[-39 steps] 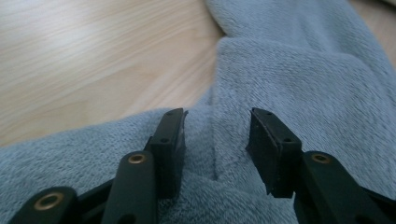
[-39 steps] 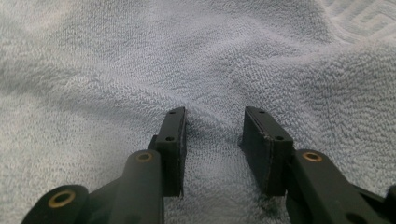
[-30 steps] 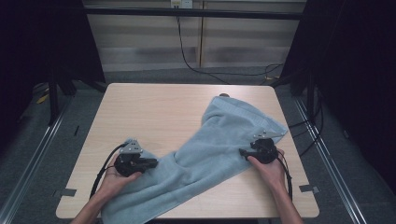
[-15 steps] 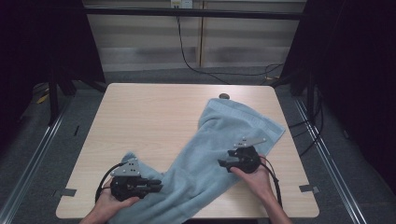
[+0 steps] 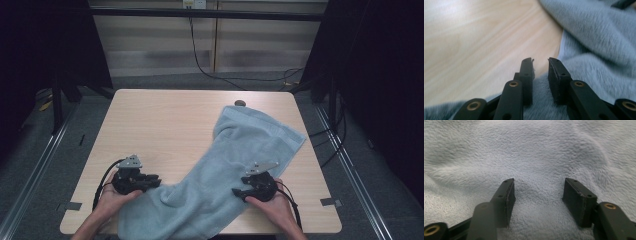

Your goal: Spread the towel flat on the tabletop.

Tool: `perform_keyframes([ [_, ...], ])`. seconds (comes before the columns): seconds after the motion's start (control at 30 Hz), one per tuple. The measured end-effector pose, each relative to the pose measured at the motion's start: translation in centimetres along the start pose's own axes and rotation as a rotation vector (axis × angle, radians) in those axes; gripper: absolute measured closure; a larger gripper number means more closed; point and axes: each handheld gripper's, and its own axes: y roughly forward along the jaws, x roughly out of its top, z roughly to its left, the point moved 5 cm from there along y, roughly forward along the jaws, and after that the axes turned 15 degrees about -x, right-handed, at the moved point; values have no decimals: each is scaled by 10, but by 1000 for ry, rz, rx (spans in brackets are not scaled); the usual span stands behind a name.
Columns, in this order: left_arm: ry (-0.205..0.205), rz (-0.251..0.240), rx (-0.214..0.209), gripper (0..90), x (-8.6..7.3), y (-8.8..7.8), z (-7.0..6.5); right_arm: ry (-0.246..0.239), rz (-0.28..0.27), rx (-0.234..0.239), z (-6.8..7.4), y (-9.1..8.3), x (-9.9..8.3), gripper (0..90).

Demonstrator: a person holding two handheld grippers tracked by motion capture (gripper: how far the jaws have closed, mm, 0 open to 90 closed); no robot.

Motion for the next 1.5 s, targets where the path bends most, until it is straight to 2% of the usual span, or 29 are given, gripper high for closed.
perform_keyframes([
  [0.03,0,0,0,744,0,0,0,0,0,0,0,0,0,432],
  [0.07,3,14,1,744,-6,0,-2,1,2,-30,-8,-4,-5,444],
  [0.17,-3,17,-8,744,-10,-1,-6,10,2,-45,-16,-7,-10,458],
  [0.23,1,23,-18,744,-15,-1,-13,23,7,-84,-30,-10,-14,476],
  [0.27,4,38,-34,740,-18,-2,-18,45,11,-117,-42,-10,-17,476],
  [0.3,17,50,-31,740,-20,-2,-22,45,11,-117,-42,-10,-17,476],
  [0.33,22,53,-38,739,-23,-2,-27,59,26,-155,-55,-10,-19,476],
  [0.37,20,56,-51,739,-26,-2,-30,59,26,-155,-55,-10,-19,476],
  [0.4,9,60,-85,739,-31,-3,-38,86,27,-173,-65,-9,-19,476],
  [0.47,14,73,-119,739,-35,-3,-46,105,28,-181,-70,-9,-19,473],
  [0.5,14,73,-119,737,-35,-3,-46,110,30,-185,-70,-9,-19,466],
  [0.57,18,67,-159,716,-34,-4,-54,94,47,-188,-66,-9,-17,427],
  [0.67,34,31,-159,697,-26,-6,-54,85,43,-174,-61,-9,-16,405],
  [0.7,28,-17,-166,695,-14,-9,-50,81,28,-159,-55,-10,-11,407],
  [0.73,28,-17,-166,696,-14,-9,-50,80,20,-153,-54,-11,-8,408],
  [0.77,28,-29,-147,698,-2,-8,-43,90,0,-134,-52,-12,-4,410],
  [0.8,28,-29,-147,699,-2,-8,-43,90,0,-134,-52,-12,-4,410],
  [0.83,34,-32,-129,701,6,-5,-38,97,-36,-123,-47,-17,7,412],
  [0.87,29,-43,-127,704,17,2,-30,94,-44,-120,-45,-17,10,412],
  [0.97,8,-19,-126,701,33,21,-19,82,-66,-91,-38,-11,23,409],
  [1.03,21,6,-140,684,39,36,-18,71,-60,-75,-30,-1,31,392],
  [1.1,14,50,-141,668,40,49,-20,50,-46,-48,-21,10,36,383],
  [1.13,14,50,-141,664,40,49,-20,50,-46,-48,-21,10,36,383],
  [1.23,62,100,-139,659,35,55,-31,16,-13,-44,-13,27,40,359],
  [1.27,79,140,-133,658,26,57,-39,5,19,-41,-10,36,36,354],
  [1.3,79,140,-133,659,26,57,-39,5,19,-41,-10,36,36,354],
  [1.37,110,160,-161,667,14,57,-52,-7,19,-64,-10,35,34,356],
  [1.43,118,168,-154,686,13,56,-54,-10,17,-66,-9,34,33,355],
  [1.5,117,171,-164,760,11,56,-57,-6,4,-72,-8,34,32,352],
])
